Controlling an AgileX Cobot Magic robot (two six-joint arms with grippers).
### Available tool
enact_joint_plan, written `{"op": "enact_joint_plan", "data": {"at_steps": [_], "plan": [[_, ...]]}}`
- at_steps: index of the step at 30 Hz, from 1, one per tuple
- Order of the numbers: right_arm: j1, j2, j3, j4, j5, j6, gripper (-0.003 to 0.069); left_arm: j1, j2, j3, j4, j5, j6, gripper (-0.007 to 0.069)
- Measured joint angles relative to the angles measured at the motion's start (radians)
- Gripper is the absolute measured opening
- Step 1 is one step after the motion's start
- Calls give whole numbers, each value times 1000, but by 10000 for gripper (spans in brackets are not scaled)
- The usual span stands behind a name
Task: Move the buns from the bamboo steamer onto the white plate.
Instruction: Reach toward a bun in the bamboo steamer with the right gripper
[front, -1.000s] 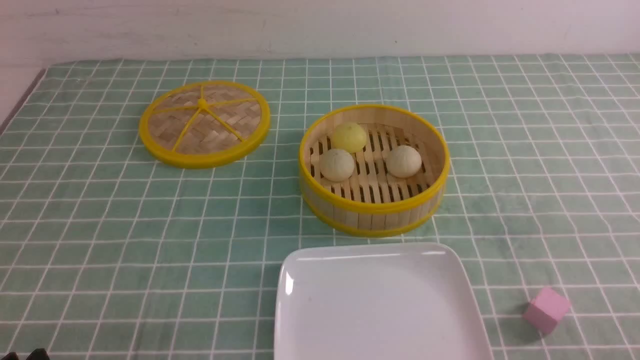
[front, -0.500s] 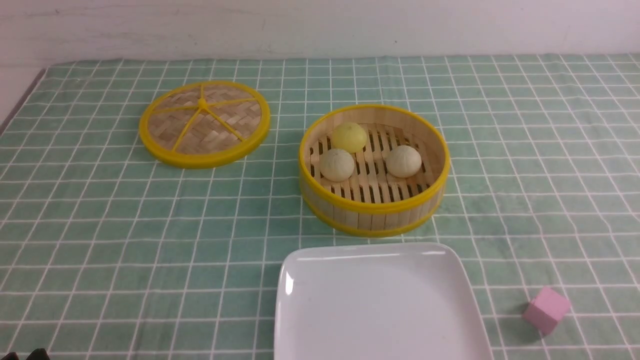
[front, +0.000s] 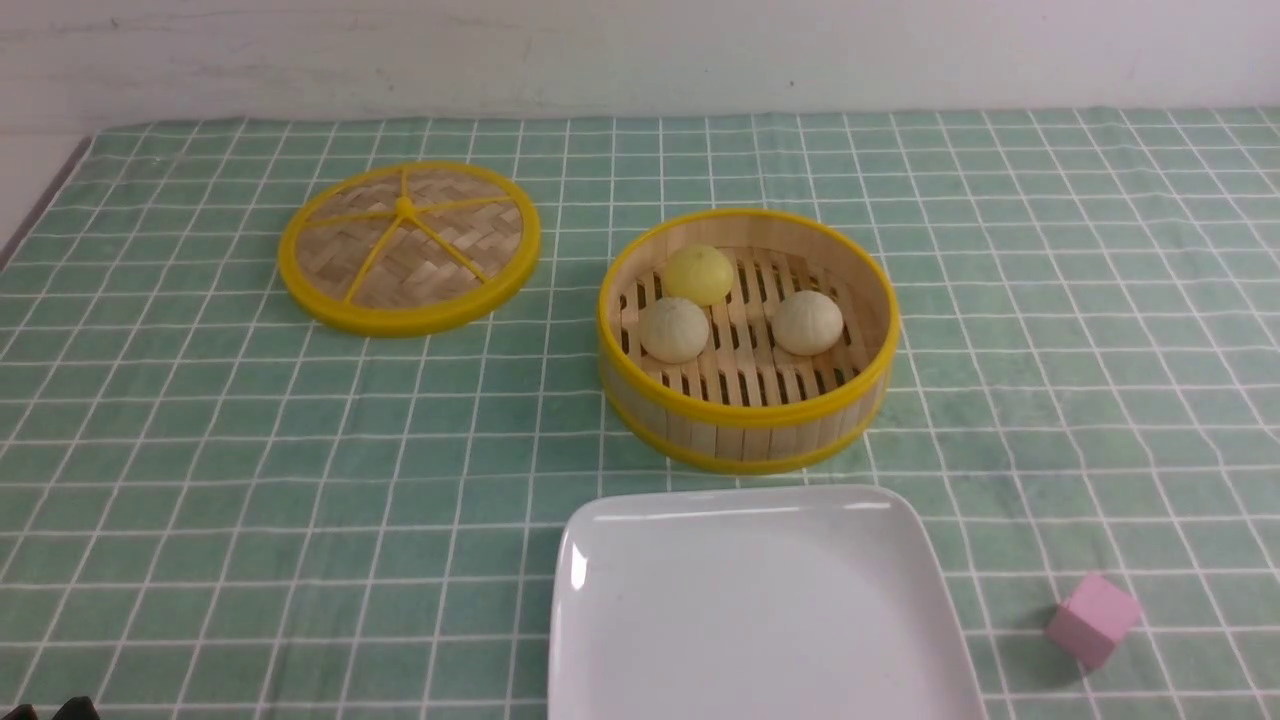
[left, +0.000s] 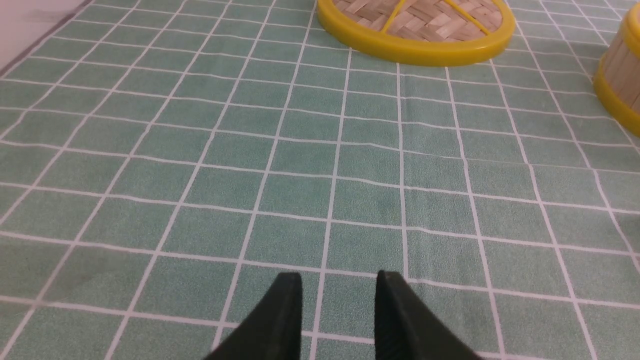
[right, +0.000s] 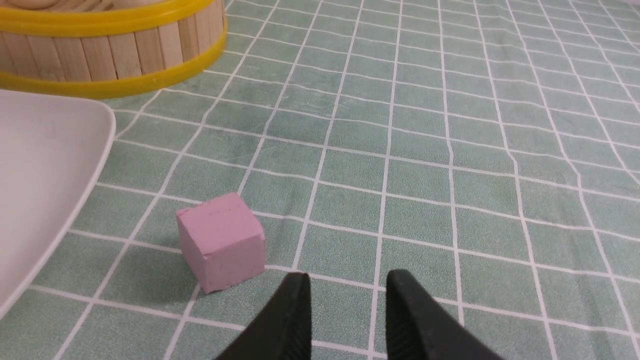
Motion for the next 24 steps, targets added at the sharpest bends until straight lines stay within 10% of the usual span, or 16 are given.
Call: {"op": "enact_joint_plan", "data": {"at_steps": [15, 24], "plan": [[0, 0, 1, 30, -21, 30, 239, 0, 0, 0, -24, -2, -8, 240], [0, 0, 12, 550, -18, 346, 239, 0, 0, 1, -567, 3, -347, 240]]}}
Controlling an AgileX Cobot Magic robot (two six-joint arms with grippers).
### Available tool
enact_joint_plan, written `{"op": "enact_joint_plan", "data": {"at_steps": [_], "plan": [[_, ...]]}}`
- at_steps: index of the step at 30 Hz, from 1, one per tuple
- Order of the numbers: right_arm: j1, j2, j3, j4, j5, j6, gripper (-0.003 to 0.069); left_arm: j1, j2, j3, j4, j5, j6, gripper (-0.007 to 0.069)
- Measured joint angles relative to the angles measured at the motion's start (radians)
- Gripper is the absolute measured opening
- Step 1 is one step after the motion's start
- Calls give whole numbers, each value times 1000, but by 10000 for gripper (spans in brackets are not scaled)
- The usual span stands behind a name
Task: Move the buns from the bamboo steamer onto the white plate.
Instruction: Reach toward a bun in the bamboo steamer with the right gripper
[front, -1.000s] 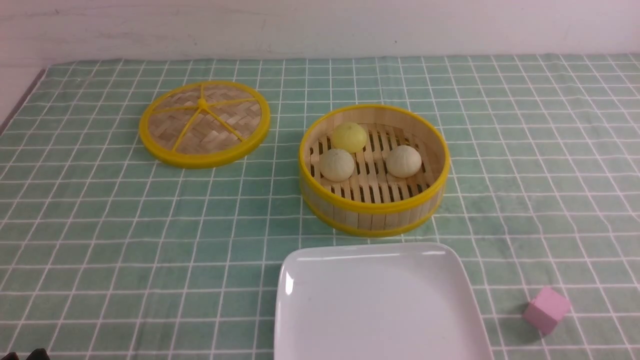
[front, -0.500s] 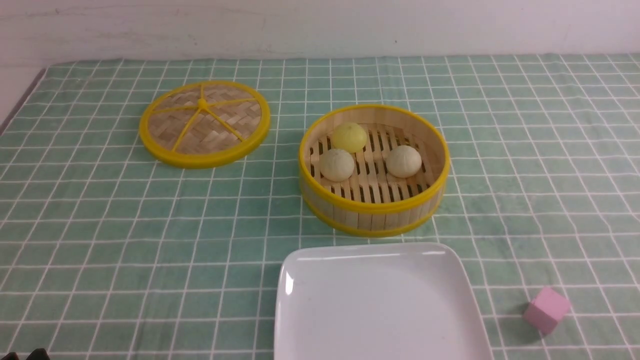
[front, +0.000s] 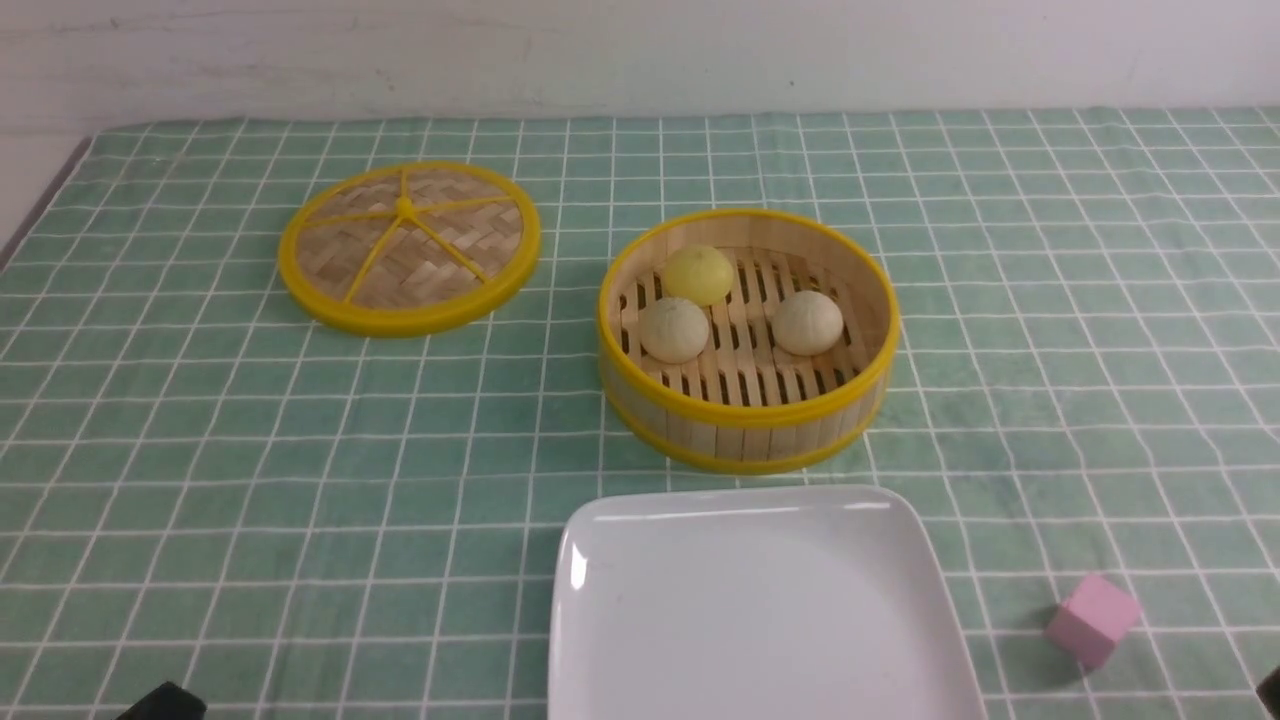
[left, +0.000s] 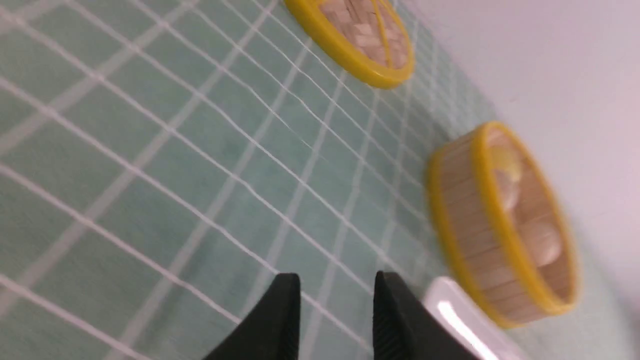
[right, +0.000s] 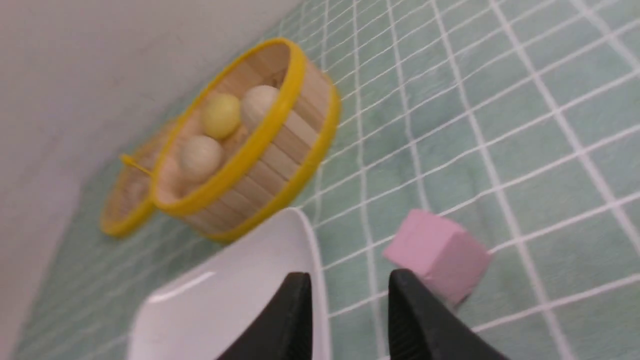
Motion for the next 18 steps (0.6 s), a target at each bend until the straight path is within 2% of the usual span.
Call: {"op": "enact_joint_plan", "data": {"at_steps": [1, 3, 10, 13, 18], "plan": [[0, 0, 0, 54, 0, 13, 239, 0, 0, 1, -85, 0, -53, 240], [0, 0, 0, 104, 0, 18, 239, 0, 0, 1, -130, 0, -78, 240], [0, 0, 0, 145, -12, 20, 239, 0, 0, 1, -148, -23, -87, 240], [0, 0, -3, 149, -13, 20, 214, 0, 0, -2, -149, -29, -68, 234], [0, 3, -108, 122, -5, -51, 70, 0, 0, -115, -146, 24, 71, 146]]}}
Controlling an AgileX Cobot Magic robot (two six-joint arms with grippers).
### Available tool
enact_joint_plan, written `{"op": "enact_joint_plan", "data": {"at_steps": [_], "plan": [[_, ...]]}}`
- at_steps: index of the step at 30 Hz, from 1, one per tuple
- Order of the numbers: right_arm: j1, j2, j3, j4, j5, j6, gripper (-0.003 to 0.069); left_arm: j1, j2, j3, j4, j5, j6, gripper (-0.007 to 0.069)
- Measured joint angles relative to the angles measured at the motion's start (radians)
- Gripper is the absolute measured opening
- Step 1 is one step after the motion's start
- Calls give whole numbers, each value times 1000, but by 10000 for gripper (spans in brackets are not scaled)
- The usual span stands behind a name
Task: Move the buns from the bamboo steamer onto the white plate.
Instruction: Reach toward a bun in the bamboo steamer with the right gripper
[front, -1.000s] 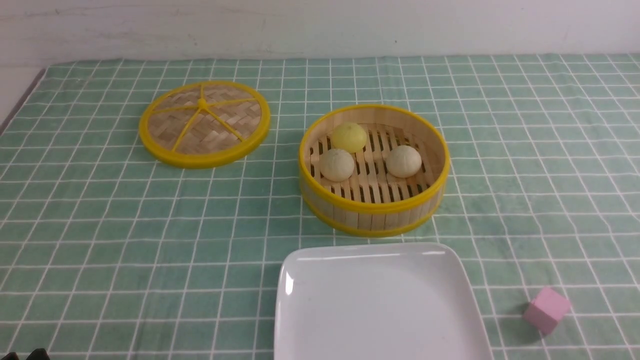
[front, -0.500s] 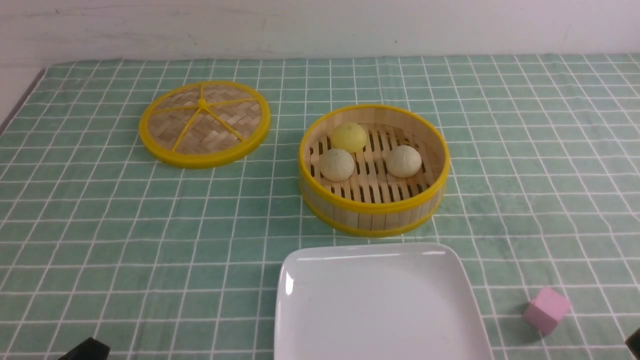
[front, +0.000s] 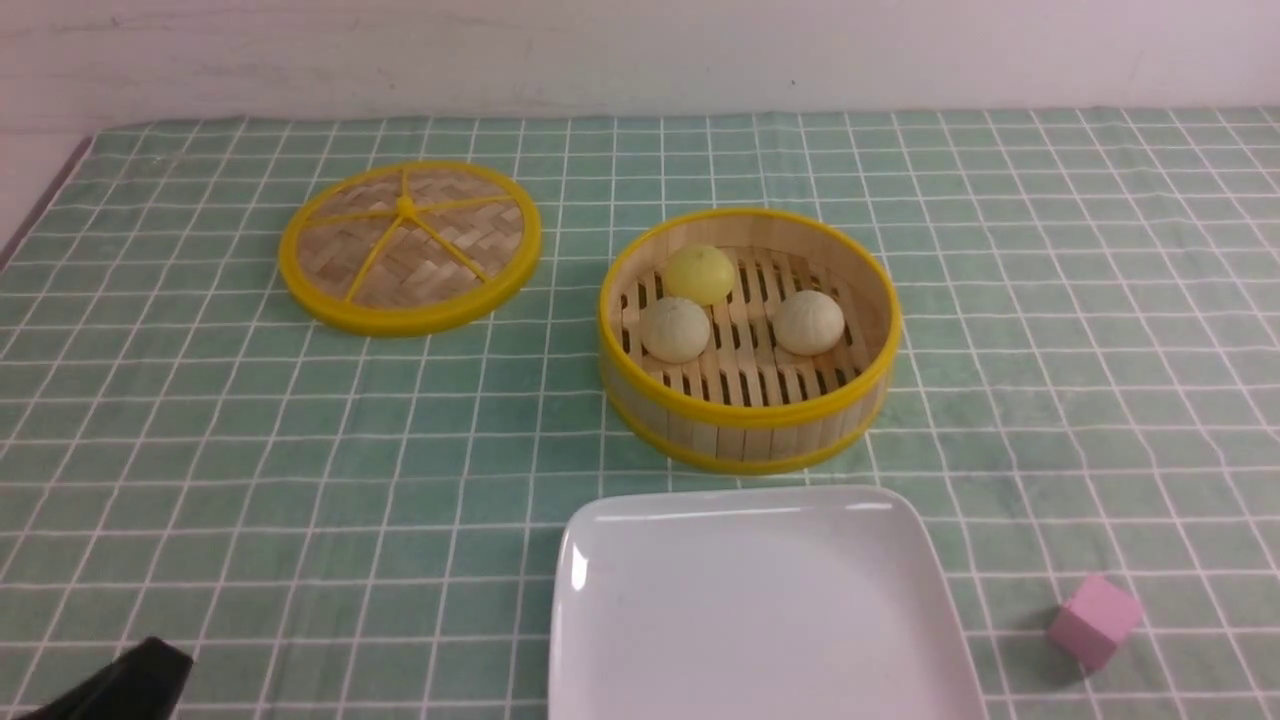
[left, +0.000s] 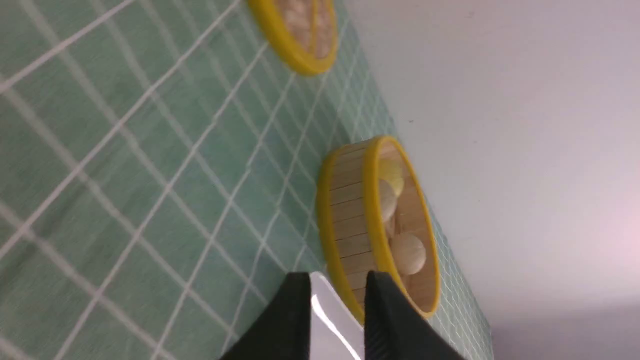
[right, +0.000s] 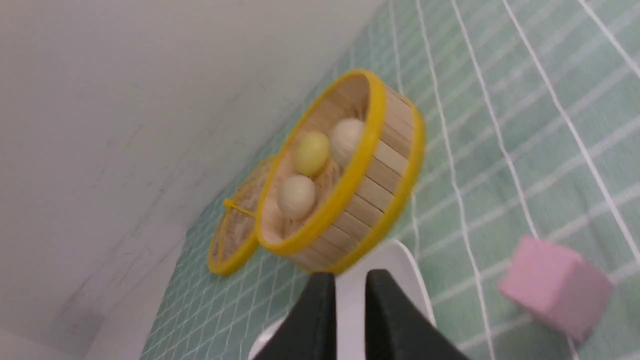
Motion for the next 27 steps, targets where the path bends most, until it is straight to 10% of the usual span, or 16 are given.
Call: {"op": "enact_joint_plan", "data": {"at_steps": [4, 15, 27], "plan": [[0, 113, -171, -126, 65, -143, -13, 0, 66, -171, 38, 101, 145, 12], [0, 723, -467, -433, 476, -176, -1, 0, 560, -395, 152, 451, 250, 1], [71, 1314, -732, -168, 579, -564, 3, 0, 861, -524, 211, 463, 295, 92]]}}
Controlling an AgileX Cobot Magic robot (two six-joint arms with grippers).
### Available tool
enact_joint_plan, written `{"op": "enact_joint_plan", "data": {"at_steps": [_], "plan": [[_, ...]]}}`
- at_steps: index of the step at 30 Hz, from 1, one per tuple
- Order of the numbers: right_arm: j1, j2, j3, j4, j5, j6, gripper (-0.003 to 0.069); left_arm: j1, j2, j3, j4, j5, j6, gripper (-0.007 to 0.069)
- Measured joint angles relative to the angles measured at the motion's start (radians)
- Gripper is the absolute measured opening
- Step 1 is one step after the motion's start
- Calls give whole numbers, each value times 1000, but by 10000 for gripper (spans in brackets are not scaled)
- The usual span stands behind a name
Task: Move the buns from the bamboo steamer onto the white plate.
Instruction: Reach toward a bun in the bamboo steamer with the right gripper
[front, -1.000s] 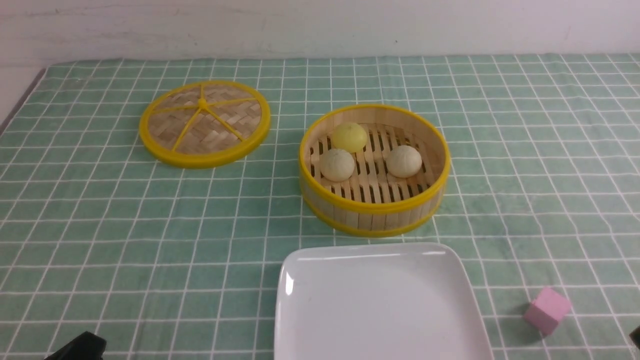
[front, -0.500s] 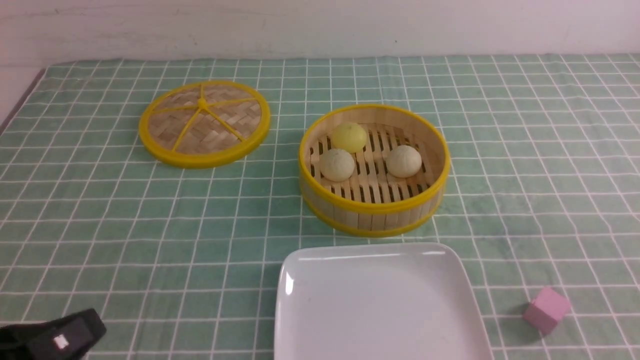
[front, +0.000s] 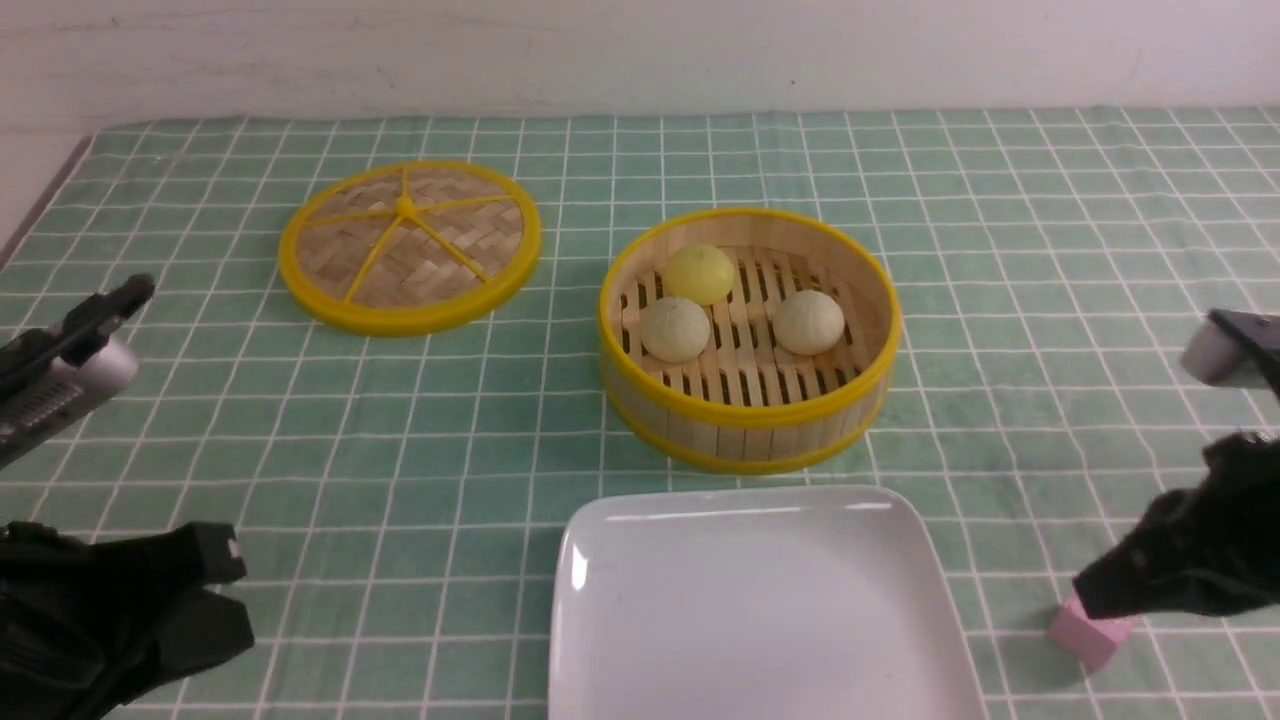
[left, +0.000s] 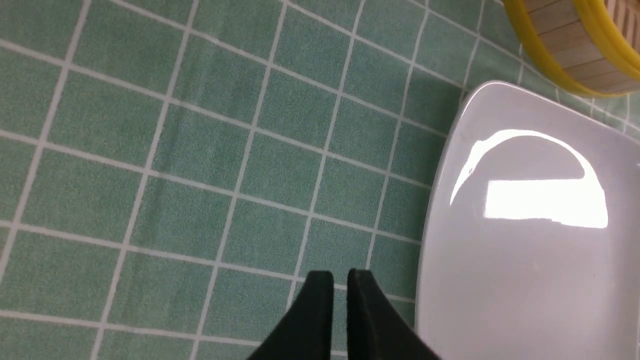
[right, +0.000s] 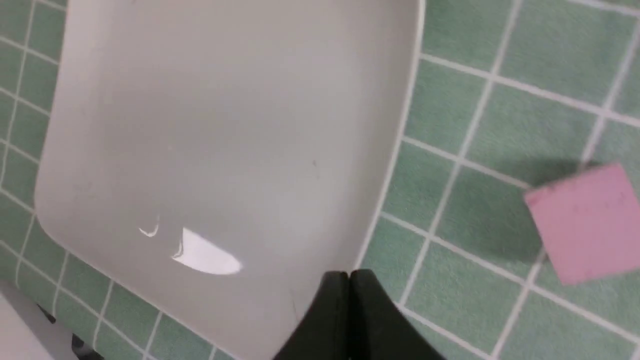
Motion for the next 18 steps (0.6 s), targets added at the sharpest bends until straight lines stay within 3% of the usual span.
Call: {"op": "enact_joint_plan", "data": {"at_steps": [3, 9, 14, 18], "plan": [[47, 73, -79, -36, -1, 28, 5, 0, 12, -1, 0, 0, 4, 129], [179, 273, -338, -234, 0, 222, 22, 0, 13, -2, -1, 0, 7, 229], [240, 456, -598, -413, 5, 360, 77, 0, 13, -2, -1, 1, 8, 262], [261, 621, -812, -512, 8, 436, 195, 0, 13, -2, -1, 3, 8, 265]]}}
